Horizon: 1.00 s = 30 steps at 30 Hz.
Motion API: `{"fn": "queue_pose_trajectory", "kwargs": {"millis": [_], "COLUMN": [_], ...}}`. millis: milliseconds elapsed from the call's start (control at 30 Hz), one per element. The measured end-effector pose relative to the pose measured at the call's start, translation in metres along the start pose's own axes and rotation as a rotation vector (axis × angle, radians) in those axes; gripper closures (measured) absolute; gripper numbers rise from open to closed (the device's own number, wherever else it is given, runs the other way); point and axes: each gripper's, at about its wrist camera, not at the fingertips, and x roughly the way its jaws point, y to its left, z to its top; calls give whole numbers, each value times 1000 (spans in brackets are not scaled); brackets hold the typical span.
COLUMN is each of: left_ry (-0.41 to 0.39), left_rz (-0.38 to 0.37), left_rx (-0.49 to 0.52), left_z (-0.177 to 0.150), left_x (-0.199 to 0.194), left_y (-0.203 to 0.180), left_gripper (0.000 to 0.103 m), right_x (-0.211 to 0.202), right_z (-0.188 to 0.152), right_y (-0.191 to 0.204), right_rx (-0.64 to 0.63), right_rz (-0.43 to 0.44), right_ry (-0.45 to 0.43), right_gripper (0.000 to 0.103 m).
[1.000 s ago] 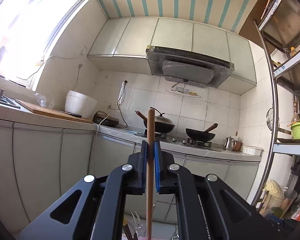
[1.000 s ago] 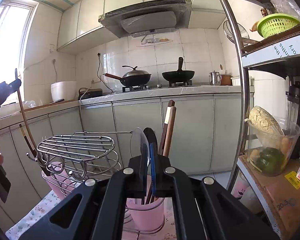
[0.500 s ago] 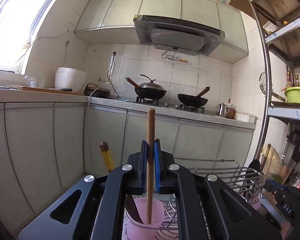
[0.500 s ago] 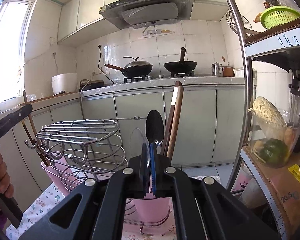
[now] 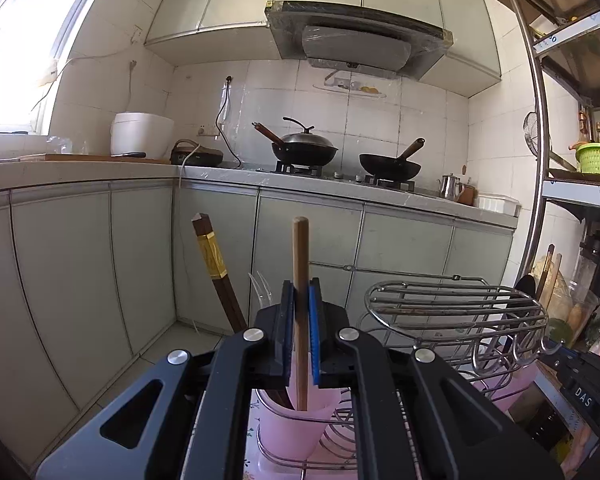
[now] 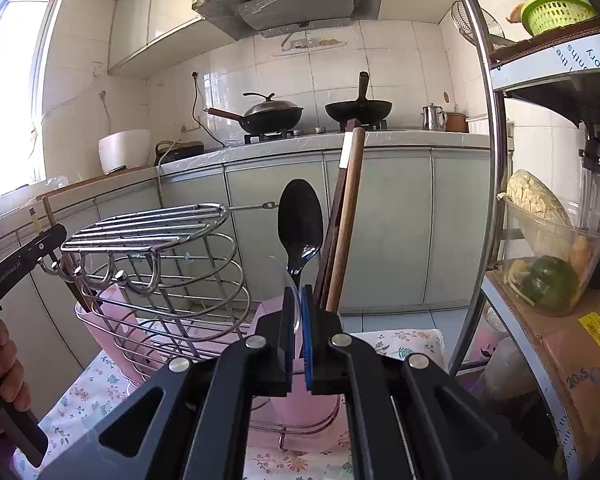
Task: Organize utensils
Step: 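Lower the wooden chopstick into the pink cup with the left tool, then open the left tool to release the chopstick in the cup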
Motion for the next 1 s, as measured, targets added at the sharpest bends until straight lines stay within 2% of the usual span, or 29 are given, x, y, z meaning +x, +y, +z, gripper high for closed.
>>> {"fn": "queue_pose_trajectory", "kwargs": {"millis": [100,167,200,300,667,800,1000], "left_ry": [20,23,19,8,21,56,111], "left_rz": [-1,4,6,7,10,3,-3], "left_rx": [3,9,11,11,-15,-48,-40], "left_z": [0,0,0,2,3,1,-1], "left_x": [-1,-3,-5,-11,-32,-42,-60], "left_y": [-1,-2,-2,-3,-1,2,-3], "left_gripper": [91,80,75,68,67,67,65], "right_x": [3,4,4,1,-16,-27,-47], "right_z": [0,-2,-3,-5,-10,-13,-17], "right_y": [1,1,1,3,9,11,19], "right_rx": [-7,-9,-5,-4,-13,-9,-15], "right_rz": [8,13,16,23,26,38,67], "right_ry": [24,36,35,32,52,61,68], "right_gripper": [97,84,81,80,80,80,80]}}
